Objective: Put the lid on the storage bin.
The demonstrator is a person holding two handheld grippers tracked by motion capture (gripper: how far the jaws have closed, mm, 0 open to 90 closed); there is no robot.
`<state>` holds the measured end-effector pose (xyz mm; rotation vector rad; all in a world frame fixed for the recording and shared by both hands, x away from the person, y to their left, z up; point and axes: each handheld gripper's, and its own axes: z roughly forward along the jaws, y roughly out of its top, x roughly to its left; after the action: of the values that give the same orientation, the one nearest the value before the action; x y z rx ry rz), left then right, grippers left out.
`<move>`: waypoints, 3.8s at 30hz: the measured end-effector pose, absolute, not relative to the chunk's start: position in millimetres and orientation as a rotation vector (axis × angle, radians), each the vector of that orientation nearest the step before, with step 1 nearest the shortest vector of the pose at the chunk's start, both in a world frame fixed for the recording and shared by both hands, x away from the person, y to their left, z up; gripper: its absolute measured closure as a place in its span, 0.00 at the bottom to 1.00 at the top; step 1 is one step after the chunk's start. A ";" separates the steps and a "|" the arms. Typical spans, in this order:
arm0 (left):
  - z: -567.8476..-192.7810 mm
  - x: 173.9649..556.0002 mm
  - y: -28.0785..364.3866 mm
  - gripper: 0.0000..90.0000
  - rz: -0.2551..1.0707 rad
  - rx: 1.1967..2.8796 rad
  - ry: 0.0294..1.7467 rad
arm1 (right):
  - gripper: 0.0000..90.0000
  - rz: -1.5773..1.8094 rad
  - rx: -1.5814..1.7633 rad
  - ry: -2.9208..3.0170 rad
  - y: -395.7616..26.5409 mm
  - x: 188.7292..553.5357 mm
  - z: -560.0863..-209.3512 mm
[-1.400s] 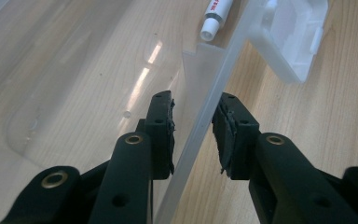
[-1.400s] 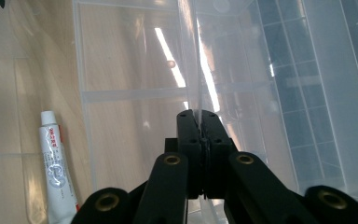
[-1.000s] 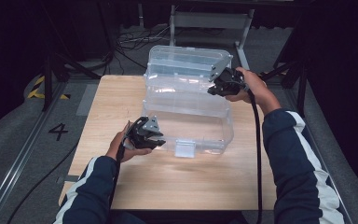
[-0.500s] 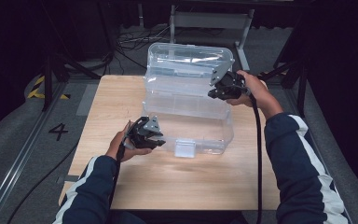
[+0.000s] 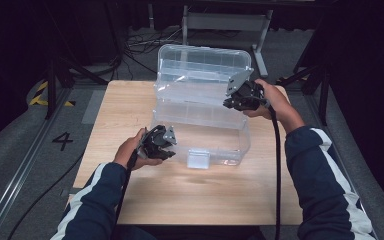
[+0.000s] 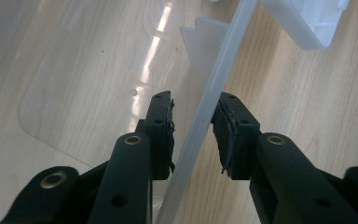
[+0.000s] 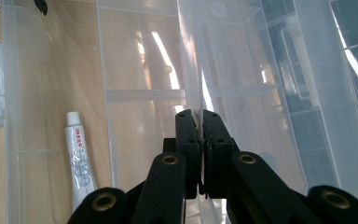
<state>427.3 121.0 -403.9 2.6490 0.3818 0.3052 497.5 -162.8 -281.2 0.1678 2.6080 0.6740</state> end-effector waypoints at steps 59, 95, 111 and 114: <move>-404.3 424.6 121.4 0.75 0.348 2.672 0.339 | 0.95 0.791 0.179 2.580 -171.4 465.4 -295.5; -402.2 413.6 126.4 0.81 0.346 2.606 0.318 | 0.94 0.791 0.153 2.579 -172.0 455.7 -299.6; -395.5 405.7 146.6 0.79 0.398 2.511 0.377 | 0.93 0.799 0.152 2.567 -174.3 451.9 -302.1; -392.0 403.8 151.7 0.75 0.411 2.506 0.397 | 0.93 0.802 0.148 2.565 -174.5 452.4 -302.2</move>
<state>403.8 151.7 -392.0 2.5063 0.3969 0.4112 452.4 -174.5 -302.2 0.1479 2.5651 0.8024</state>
